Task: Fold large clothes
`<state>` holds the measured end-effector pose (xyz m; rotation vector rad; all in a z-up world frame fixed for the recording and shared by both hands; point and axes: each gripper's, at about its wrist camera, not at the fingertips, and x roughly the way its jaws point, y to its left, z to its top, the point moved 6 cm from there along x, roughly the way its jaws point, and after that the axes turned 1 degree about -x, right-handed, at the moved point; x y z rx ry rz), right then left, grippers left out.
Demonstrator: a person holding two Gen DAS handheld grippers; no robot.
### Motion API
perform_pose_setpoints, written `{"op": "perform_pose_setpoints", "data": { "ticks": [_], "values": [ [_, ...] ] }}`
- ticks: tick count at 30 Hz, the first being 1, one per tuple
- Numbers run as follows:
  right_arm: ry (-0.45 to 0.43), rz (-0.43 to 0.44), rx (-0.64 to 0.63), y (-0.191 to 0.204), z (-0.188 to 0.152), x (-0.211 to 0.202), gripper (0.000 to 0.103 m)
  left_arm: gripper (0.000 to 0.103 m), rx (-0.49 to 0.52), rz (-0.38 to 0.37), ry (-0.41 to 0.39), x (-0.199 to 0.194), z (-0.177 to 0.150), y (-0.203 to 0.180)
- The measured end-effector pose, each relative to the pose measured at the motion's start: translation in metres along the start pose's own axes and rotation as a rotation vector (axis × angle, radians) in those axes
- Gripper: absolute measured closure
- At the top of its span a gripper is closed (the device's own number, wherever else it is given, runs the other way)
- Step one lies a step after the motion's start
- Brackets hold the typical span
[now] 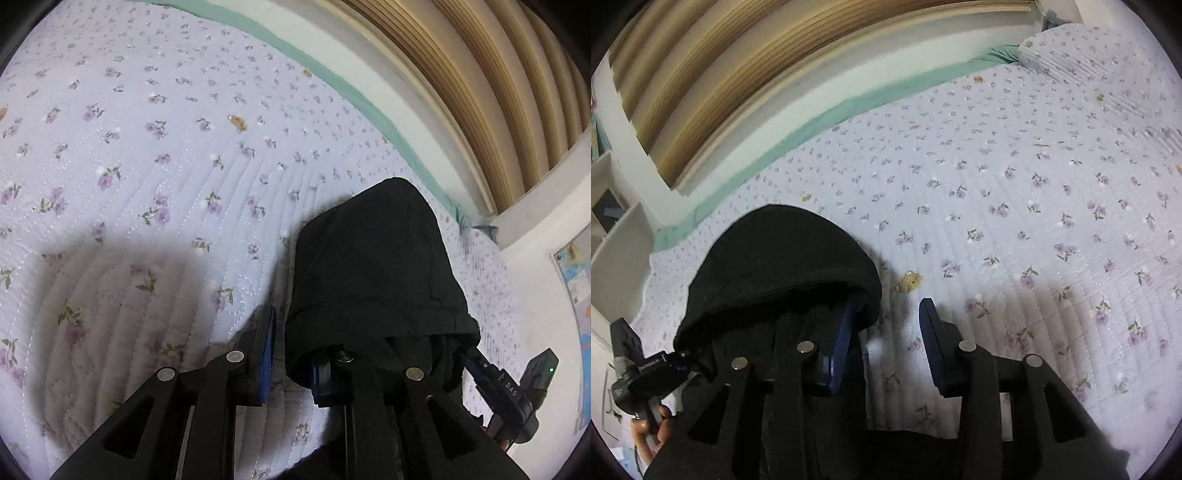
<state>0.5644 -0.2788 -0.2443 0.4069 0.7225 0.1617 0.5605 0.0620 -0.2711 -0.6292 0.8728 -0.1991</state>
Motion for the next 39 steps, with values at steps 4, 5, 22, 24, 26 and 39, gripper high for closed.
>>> {"op": "perform_pose_setpoints", "data": {
  "ticks": [4, 5, 22, 24, 26, 39],
  "values": [
    [-0.173, -0.034, -0.044, 0.019, 0.015, -0.051, 0.053, 0.081, 0.118, 0.019, -0.053, -0.049, 0.015, -0.007],
    [-0.213, -0.013, -0.073, 0.03, 0.024, -0.066, 0.041, 0.073, 0.155, 0.026, -0.076, -0.063, 0.02, -0.014],
    [0.181, -0.029, -0.336, 0.063, -0.015, 0.06, 0.041, 0.033, 0.187, 0.103, 0.082, 0.042, 0.02, -0.017],
    [0.115, -0.013, -0.326, 0.061, -0.012, 0.047, 0.041, 0.033, 0.208, 0.08, 0.035, 0.035, 0.019, -0.022],
    [0.025, 0.007, -0.298, 0.06, -0.001, 0.026, 0.038, 0.033, 0.206, 0.026, -0.016, 0.022, 0.021, -0.023],
    [0.167, 0.155, -0.074, 0.012, -0.004, 0.062, 0.023, 0.07, 0.203, -0.038, -0.017, 0.025, 0.026, -0.028]
  ]
}}
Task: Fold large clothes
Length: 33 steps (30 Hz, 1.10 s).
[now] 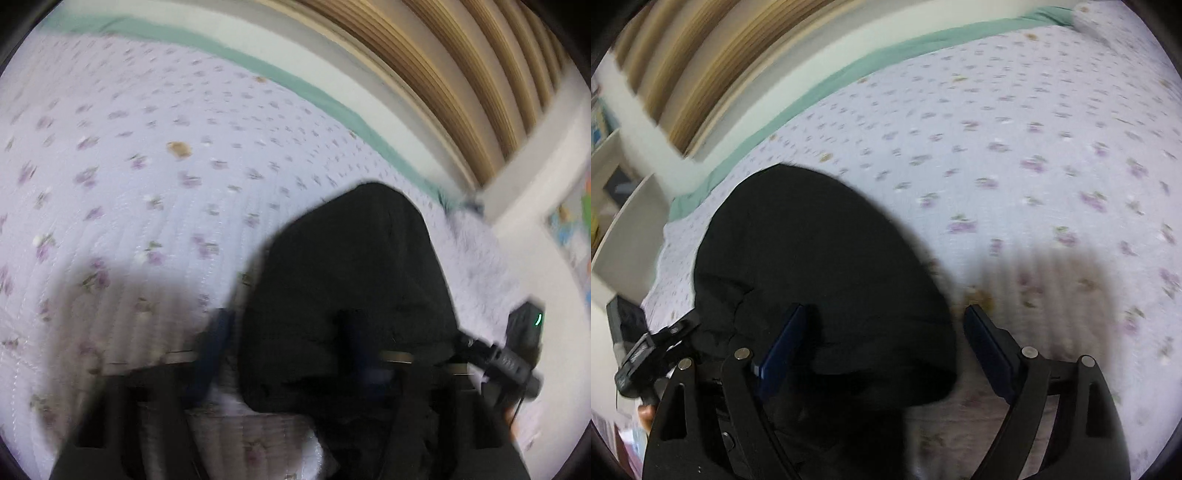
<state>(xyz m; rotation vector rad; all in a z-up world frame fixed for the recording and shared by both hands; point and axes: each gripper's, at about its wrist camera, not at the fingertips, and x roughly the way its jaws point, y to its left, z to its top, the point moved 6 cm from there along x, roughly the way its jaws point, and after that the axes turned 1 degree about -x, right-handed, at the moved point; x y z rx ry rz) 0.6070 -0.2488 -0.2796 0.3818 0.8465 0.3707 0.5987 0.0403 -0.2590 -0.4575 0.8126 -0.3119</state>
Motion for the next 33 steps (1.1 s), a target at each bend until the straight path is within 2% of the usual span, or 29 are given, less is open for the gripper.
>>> {"op": "perform_pose_setpoints", "data": {
  "ticks": [1, 2, 3, 4, 6, 9, 13, 15, 18, 20, 23, 26, 28, 31, 32, 33],
  "values": [
    [0.0, -0.006, -0.027, 0.009, -0.002, 0.0, 0.037, 0.07, 0.027, 0.038, -0.007, 0.001, -0.001, -0.002],
    [-0.007, -0.036, -0.05, 0.011, -0.001, 0.002, 0.038, 0.073, 0.041, 0.064, -0.011, 0.002, -0.004, -0.003],
    [-0.028, -0.098, -0.082, 0.017, 0.002, 0.003, 0.045, 0.077, 0.049, 0.072, -0.019, 0.0, -0.007, -0.004],
    [-0.038, -0.145, -0.118, 0.025, 0.002, 0.003, 0.058, 0.081, 0.056, 0.074, -0.033, -0.006, -0.008, -0.005],
    [-0.045, -0.209, -0.19, 0.04, -0.001, -0.01, 0.071, 0.083, 0.1, 0.095, -0.06, -0.019, -0.01, -0.017],
    [-0.089, -0.206, -0.244, 0.062, -0.004, -0.05, 0.08, 0.084, 0.206, 0.105, -0.1, -0.058, -0.016, -0.044],
    [-0.208, -0.196, -0.334, 0.1, -0.017, -0.133, 0.08, 0.084, 0.316, 0.067, -0.22, -0.146, -0.037, -0.089],
    [-0.259, -0.184, -0.362, 0.118, -0.035, -0.172, 0.08, 0.083, 0.363, 0.079, -0.274, -0.188, -0.058, -0.107],
    [-0.309, -0.193, -0.396, 0.138, -0.067, -0.221, 0.08, 0.082, 0.439, 0.131, -0.297, -0.224, -0.1, -0.121],
    [-0.318, -0.216, -0.415, 0.144, -0.087, -0.235, 0.08, 0.079, 0.464, 0.139, -0.28, -0.235, -0.126, -0.123],
    [-0.27, -0.245, -0.42, 0.137, -0.129, -0.247, 0.078, 0.07, 0.491, 0.153, -0.191, -0.247, -0.172, -0.114],
    [-0.1, -0.249, -0.368, 0.11, -0.176, -0.242, 0.075, 0.07, 0.547, 0.178, -0.04, -0.251, -0.222, -0.093],
    [0.027, -0.2, -0.28, 0.088, -0.206, -0.243, 0.074, 0.07, 0.602, 0.232, 0.001, -0.266, -0.248, -0.078],
    [0.048, -0.185, -0.233, 0.073, -0.223, -0.266, 0.071, 0.07, 0.574, 0.242, -0.008, -0.291, -0.245, -0.071],
    [0.035, -0.199, -0.234, 0.074, -0.221, -0.276, 0.069, 0.07, 0.539, 0.219, -0.027, -0.299, -0.236, -0.072],
    [0.017, -0.201, -0.23, 0.077, -0.215, -0.286, 0.061, 0.07, 0.489, 0.177, -0.048, -0.308, -0.226, -0.074]
  ]
}}
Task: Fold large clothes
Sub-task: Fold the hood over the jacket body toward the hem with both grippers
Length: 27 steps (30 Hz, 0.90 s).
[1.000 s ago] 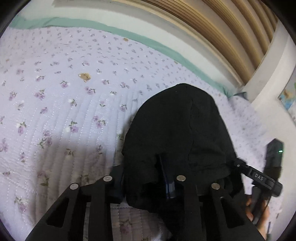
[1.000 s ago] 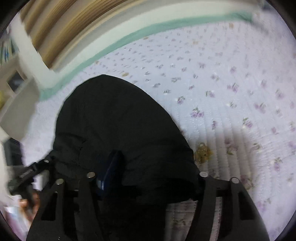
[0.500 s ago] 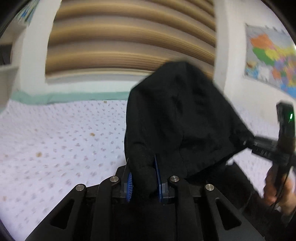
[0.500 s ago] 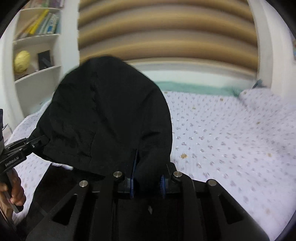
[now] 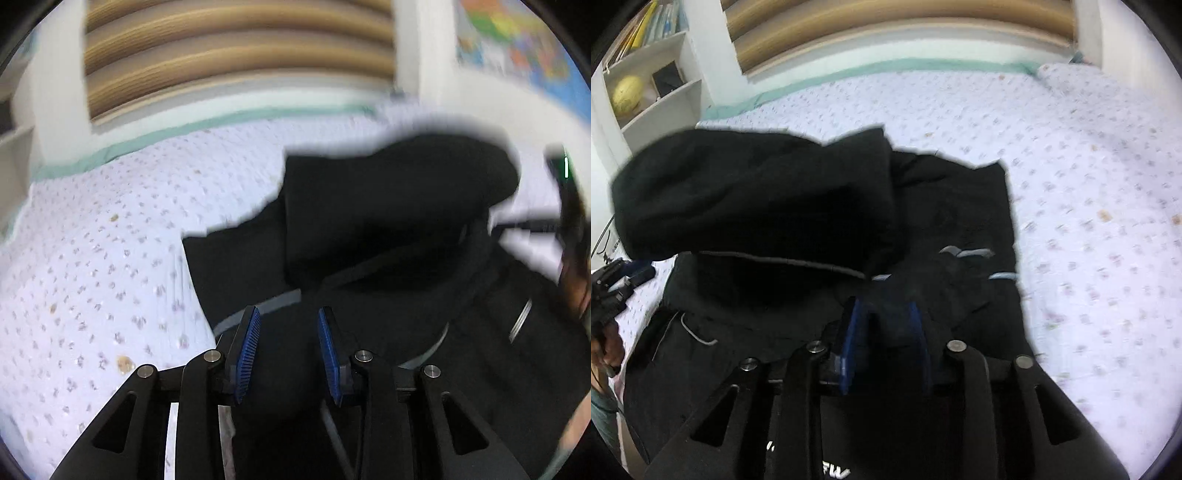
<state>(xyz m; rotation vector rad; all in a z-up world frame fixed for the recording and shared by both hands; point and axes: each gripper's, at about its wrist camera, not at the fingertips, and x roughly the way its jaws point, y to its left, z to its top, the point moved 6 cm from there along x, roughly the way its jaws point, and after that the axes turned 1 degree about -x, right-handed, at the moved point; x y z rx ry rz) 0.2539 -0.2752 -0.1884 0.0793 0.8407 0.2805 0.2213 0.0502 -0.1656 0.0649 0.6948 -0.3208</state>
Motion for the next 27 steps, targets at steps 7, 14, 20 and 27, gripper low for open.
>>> {"op": "perform_pose_setpoints", "data": {
  "ticks": [7, 14, 20, 27],
  "values": [
    [-0.144, 0.084, 0.011, 0.042, 0.102, -0.047, 0.032, 0.063, -0.293, -0.196, -0.099, 0.003, 0.111, 0.005],
    [-0.009, 0.093, 0.019, 0.091, 0.14, 0.008, 0.032, 0.059, -0.317, -0.272, 0.086, 0.076, 0.124, -0.027],
    [0.28, 0.09, -0.123, 0.086, 0.034, 0.069, 0.033, 0.064, -0.196, -0.253, 0.226, 0.093, 0.015, -0.056],
    [0.222, -0.016, -0.174, 0.089, 0.002, 0.079, 0.033, 0.066, -0.199, -0.176, 0.242, 0.095, -0.001, -0.06]
  ]
}}
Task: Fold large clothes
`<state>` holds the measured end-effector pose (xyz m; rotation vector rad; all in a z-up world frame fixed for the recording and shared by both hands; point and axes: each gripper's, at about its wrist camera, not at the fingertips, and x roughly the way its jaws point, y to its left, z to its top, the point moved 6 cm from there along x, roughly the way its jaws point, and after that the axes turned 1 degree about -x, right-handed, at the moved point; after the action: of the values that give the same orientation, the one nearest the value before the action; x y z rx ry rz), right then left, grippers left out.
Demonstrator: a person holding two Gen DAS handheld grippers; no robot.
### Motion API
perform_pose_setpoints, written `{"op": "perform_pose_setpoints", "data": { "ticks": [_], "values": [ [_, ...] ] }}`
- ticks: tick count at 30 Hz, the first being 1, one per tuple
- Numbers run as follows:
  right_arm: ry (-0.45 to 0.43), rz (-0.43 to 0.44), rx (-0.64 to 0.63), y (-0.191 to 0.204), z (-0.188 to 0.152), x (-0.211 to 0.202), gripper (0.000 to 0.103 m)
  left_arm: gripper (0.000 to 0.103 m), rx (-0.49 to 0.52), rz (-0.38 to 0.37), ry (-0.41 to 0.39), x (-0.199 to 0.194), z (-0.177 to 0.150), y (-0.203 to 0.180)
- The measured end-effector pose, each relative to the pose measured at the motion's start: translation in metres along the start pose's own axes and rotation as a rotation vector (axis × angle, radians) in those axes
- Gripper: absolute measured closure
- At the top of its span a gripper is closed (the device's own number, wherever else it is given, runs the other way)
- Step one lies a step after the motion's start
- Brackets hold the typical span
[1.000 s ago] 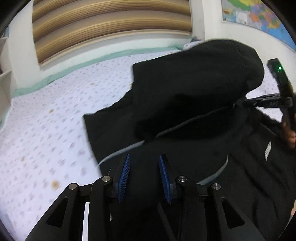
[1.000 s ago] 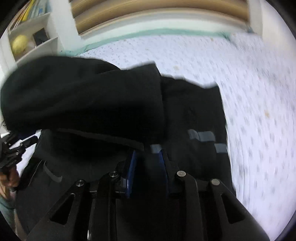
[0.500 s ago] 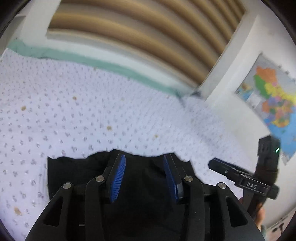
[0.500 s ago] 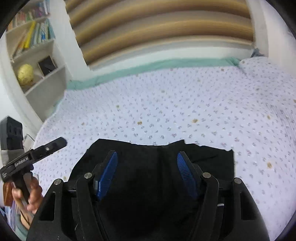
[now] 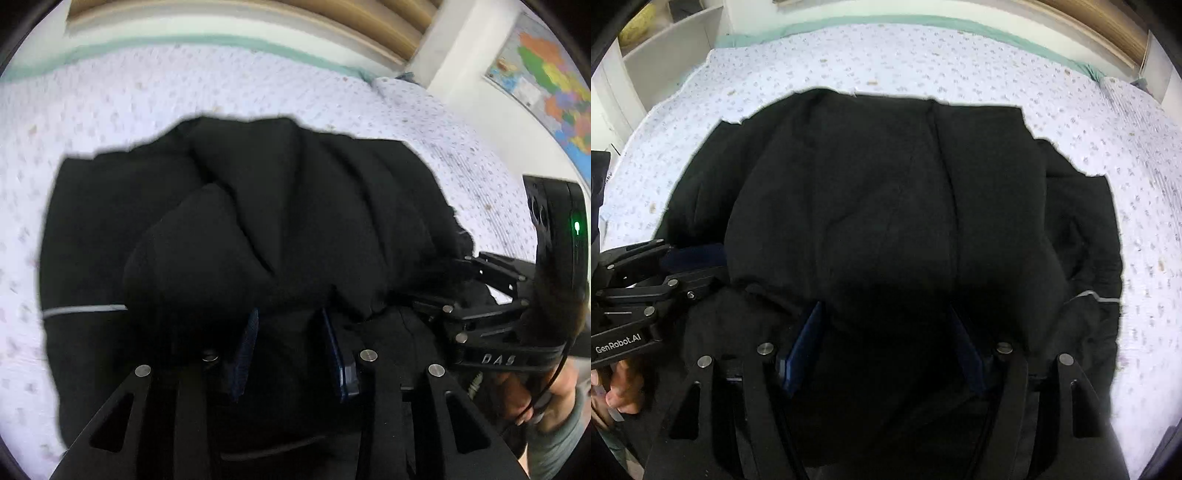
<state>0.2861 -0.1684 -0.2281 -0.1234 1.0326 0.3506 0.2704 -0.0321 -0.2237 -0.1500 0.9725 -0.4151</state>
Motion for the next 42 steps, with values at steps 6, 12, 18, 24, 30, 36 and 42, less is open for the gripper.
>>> {"op": "perform_pose_setpoints", "data": {
  "ticks": [6, 12, 18, 24, 30, 36, 42],
  "values": [
    [-0.129, 0.042, -0.015, 0.008, -0.006, -0.069, 0.032, 0.065, 0.016, -0.077, -0.121, -0.065, 0.004, -0.019],
    [0.017, -0.019, -0.03, 0.005, -0.035, -0.025, 0.03, 0.066, 0.032, 0.073, 0.047, 0.014, -0.032, 0.0],
    [-0.024, -0.026, 0.004, 0.007, -0.048, -0.004, 0.024, 0.065, 0.119, 0.157, -0.03, -0.003, -0.044, -0.014],
    [-0.047, 0.044, 0.057, -0.016, -0.088, -0.065, 0.021, 0.058, 0.253, 0.176, -0.134, -0.106, -0.102, -0.018],
    [-0.081, 0.033, 0.228, -0.088, -0.173, -0.125, 0.015, 0.033, 0.184, 0.312, -0.135, -0.19, -0.188, 0.046],
    [-0.123, 0.048, 0.391, -0.123, -0.234, -0.15, 0.015, 0.033, -0.084, 0.188, -0.13, -0.196, -0.228, 0.094],
    [-0.159, -0.146, 0.295, -0.099, -0.251, -0.163, 0.015, 0.033, -0.27, -0.051, -0.119, -0.193, -0.241, 0.102]
  ]
}}
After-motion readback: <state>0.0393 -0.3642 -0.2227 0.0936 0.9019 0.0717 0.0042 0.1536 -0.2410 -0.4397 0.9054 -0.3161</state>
